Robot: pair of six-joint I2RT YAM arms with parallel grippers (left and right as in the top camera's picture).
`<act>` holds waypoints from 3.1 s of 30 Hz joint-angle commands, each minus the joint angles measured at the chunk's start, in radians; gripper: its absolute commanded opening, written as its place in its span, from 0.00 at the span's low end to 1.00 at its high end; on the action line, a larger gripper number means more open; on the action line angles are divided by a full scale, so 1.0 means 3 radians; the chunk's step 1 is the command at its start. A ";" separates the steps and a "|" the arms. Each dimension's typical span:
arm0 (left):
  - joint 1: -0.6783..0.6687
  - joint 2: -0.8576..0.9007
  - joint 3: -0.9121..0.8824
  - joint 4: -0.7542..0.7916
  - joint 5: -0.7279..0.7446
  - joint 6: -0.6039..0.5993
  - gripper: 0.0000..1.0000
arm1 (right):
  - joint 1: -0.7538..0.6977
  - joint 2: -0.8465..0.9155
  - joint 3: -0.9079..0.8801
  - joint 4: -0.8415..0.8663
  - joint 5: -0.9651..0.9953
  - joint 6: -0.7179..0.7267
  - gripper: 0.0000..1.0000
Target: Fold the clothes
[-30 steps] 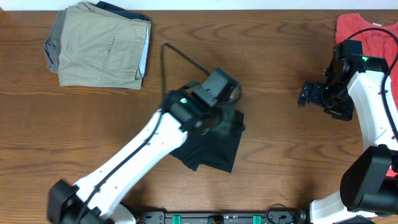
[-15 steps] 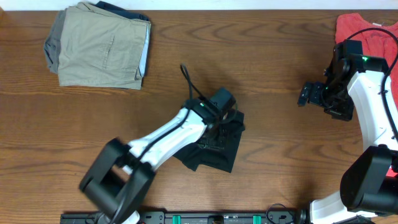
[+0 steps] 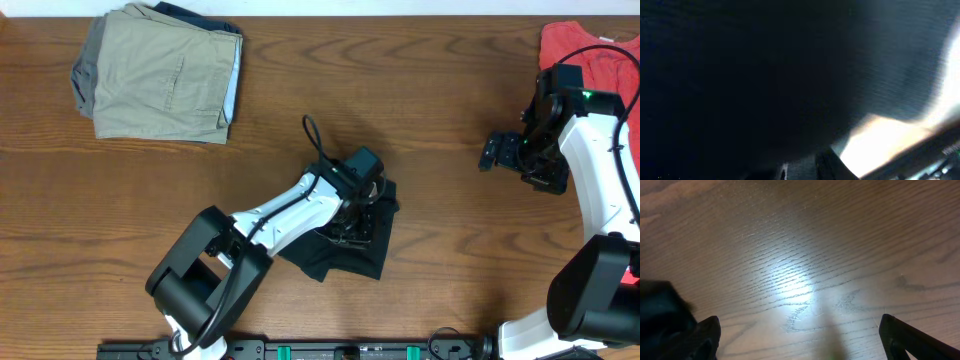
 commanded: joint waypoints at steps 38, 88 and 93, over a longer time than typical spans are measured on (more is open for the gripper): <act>0.2636 0.0312 -0.0249 -0.0754 0.1479 0.2586 0.98 | 0.0004 -0.0009 0.0010 0.0000 0.0019 -0.0039 0.99; 0.1938 0.0245 0.1579 -0.0015 -0.1812 0.1581 0.06 | 0.0004 -0.0009 0.0010 0.0000 0.0019 -0.0039 0.99; 0.2168 0.0244 0.1780 0.0004 -0.1811 0.1582 0.06 | 0.0004 -0.0009 0.0010 0.0000 0.0019 -0.0039 0.99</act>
